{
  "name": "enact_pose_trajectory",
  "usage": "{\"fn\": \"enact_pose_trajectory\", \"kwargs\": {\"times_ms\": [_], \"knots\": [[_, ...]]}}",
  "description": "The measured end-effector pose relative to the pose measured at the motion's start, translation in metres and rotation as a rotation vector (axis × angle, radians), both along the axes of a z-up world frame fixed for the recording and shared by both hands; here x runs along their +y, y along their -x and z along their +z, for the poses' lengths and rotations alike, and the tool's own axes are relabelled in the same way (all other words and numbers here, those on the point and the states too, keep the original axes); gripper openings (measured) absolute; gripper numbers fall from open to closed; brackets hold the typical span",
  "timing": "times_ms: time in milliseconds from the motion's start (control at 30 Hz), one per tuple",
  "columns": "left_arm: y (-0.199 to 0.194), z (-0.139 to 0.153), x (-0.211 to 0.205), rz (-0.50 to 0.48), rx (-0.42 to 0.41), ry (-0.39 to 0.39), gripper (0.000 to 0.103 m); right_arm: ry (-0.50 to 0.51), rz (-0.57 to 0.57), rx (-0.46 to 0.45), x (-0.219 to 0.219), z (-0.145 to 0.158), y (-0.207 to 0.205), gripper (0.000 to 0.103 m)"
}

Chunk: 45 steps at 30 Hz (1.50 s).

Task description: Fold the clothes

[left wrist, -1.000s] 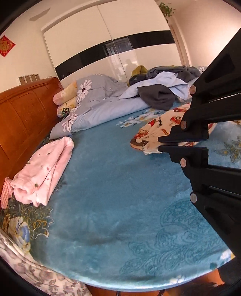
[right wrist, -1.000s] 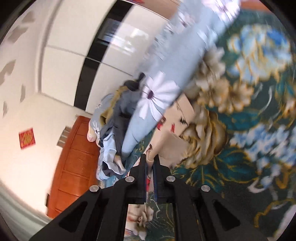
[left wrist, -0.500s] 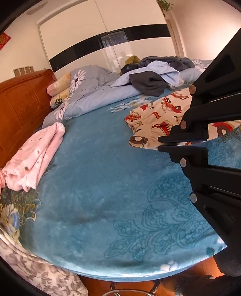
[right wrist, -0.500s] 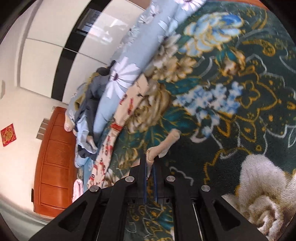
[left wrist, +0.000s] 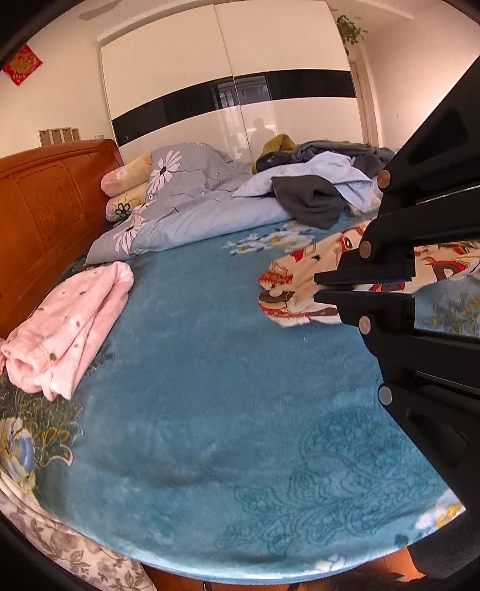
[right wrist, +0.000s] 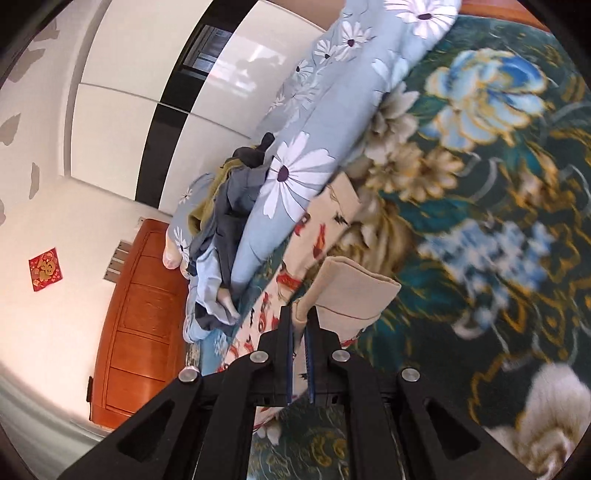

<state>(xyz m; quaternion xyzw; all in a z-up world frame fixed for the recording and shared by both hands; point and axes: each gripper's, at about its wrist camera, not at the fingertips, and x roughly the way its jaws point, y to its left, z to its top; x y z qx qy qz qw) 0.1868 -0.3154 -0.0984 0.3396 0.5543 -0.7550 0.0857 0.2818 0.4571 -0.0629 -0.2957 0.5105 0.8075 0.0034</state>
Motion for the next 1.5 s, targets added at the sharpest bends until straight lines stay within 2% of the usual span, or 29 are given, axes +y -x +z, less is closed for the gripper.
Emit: {"fn": "enact_pose_trajectory", "kwargs": {"times_ms": [100,267,433,567,733,833,900,933,967,1000,1033,1100,1133,1167,1300,1367,1467,1500], "knots": [[0.017,0.016,0.003,0.004,0.018,-0.015,0.003,0.016,-0.005,-0.011,0.009,0.0,0.035,0.006],[0.076,0.022,0.01,0.006,-0.031,-0.02,0.003,0.103,-0.05,-0.071,0.032,-0.015,0.096,0.006],[0.139,0.006,0.019,-0.024,-0.107,-0.002,0.003,0.167,-0.082,-0.145,0.055,-0.032,0.159,0.006],[0.168,-0.011,0.025,-0.053,-0.16,0.044,0.003,0.123,-0.075,-0.219,0.062,-0.038,0.203,0.006],[0.192,-0.032,0.03,-0.081,-0.211,0.081,0.004,0.091,-0.057,-0.292,0.062,-0.052,0.233,0.006],[0.197,-0.038,0.033,-0.107,-0.22,0.101,0.005,0.071,-0.049,-0.308,0.06,-0.059,0.238,0.007],[0.198,-0.036,0.034,-0.132,-0.19,0.09,0.009,0.055,-0.04,-0.318,0.059,-0.063,0.24,0.008],[0.198,-0.035,0.035,-0.145,-0.174,0.085,0.018,0.045,-0.033,-0.319,0.058,-0.064,0.241,0.008],[0.197,-0.031,0.037,-0.162,-0.151,0.083,0.032,0.035,-0.025,-0.314,0.057,-0.065,0.241,0.008],[0.196,-0.026,0.037,-0.176,-0.127,0.085,0.038,0.021,-0.017,-0.307,0.057,-0.064,0.241,0.012],[0.194,-0.021,0.038,-0.19,-0.094,0.088,0.046,0.008,-0.009,-0.3,0.056,-0.063,0.24,0.019],[0.183,-0.011,0.04,-0.206,-0.052,0.113,0.051,-0.016,0.0,-0.277,0.054,-0.06,0.239,0.058],[0.176,-0.008,0.04,-0.207,-0.047,0.131,0.053,-0.025,0.006,-0.251,0.052,-0.056,0.238,0.061],[0.169,-0.004,0.041,-0.207,-0.041,0.149,0.054,-0.035,0.016,-0.225,0.051,-0.053,0.236,0.061],[0.118,-0.021,0.032,-0.112,-0.156,0.227,0.055,-0.084,0.017,-0.145,0.044,-0.037,0.211,0.061],[0.098,-0.038,0.027,-0.079,-0.179,0.198,0.055,-0.083,0.004,-0.122,0.043,-0.038,0.191,0.061],[0.082,-0.069,0.026,-0.038,-0.163,0.064,0.054,-0.049,-0.036,-0.13,0.048,-0.049,0.158,0.061],[0.08,-0.074,0.027,-0.019,-0.143,0.043,0.052,-0.035,-0.054,-0.137,0.051,-0.054,0.147,0.061]]}}
